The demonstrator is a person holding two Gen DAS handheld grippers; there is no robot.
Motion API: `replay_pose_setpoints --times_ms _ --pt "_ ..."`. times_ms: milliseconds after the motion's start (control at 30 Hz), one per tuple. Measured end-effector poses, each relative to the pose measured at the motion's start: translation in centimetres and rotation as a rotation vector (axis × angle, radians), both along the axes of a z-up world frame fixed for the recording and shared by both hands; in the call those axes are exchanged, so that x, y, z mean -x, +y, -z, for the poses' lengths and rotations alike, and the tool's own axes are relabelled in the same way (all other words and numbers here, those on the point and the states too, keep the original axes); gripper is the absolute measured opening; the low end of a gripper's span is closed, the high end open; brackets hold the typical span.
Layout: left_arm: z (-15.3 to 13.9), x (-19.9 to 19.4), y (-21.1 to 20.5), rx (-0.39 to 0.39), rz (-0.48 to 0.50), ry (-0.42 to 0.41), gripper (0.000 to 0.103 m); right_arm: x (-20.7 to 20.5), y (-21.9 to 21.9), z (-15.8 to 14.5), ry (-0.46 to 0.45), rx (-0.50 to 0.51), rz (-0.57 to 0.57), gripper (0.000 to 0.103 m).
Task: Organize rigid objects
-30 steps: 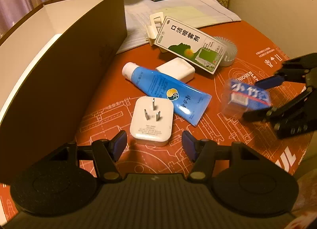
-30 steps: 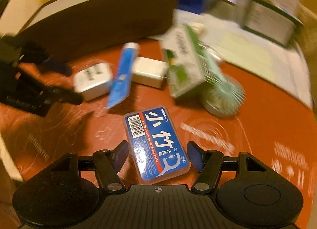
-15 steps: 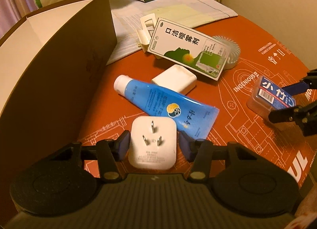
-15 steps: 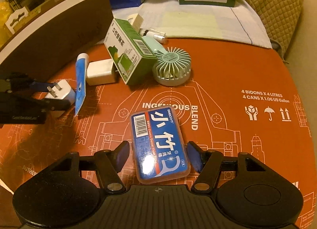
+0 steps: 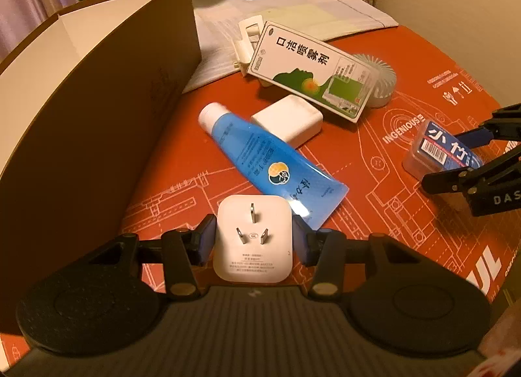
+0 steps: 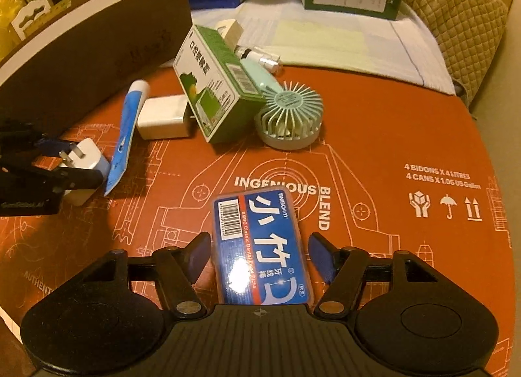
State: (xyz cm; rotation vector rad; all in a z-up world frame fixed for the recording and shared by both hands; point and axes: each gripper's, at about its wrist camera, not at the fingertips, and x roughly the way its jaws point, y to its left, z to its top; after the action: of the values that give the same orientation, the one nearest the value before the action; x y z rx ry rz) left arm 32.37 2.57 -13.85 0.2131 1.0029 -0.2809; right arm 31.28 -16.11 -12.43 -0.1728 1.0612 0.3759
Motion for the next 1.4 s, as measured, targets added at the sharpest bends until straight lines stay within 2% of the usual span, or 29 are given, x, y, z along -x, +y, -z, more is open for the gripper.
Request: replay_pose_setpoints --times_ms 67,100,200,367,767,1133,1400 --pt "0.0 0.2 0.2 0.001 -0.012 0.003 0.044 0.0 0.1 0.3 0.017 0.005 -0.009 0.062" --pt "-0.1 0.3 0.2 0.003 -0.016 0.004 0.044 0.1 0.2 0.4 0.011 0.011 -0.010 0.056" --pt "-0.1 0.7 0.5 0.012 -0.030 0.010 0.044 0.2 0.4 0.3 0.012 0.020 -0.025 0.055" --pt "-0.7 1.4 0.7 0.037 -0.038 0.008 0.044 0.7 0.4 -0.9 0.011 -0.023 -0.037 0.055" --pt "-6.3 2.9 1.7 0.092 -0.048 -0.083 0.044 1.0 3.2 -6.1 -0.047 -0.118 -0.096 0.055" --pt "-13.0 4.3 6.7 0.139 -0.154 -0.200 0.044 0.3 10.3 -10.6 -0.093 -0.227 -0.226 0.055" --pt "-15.9 4.2 12.9 0.116 -0.253 -0.261 0.044 -0.8 17.0 -12.8 -0.133 -0.273 -0.317 0.055"
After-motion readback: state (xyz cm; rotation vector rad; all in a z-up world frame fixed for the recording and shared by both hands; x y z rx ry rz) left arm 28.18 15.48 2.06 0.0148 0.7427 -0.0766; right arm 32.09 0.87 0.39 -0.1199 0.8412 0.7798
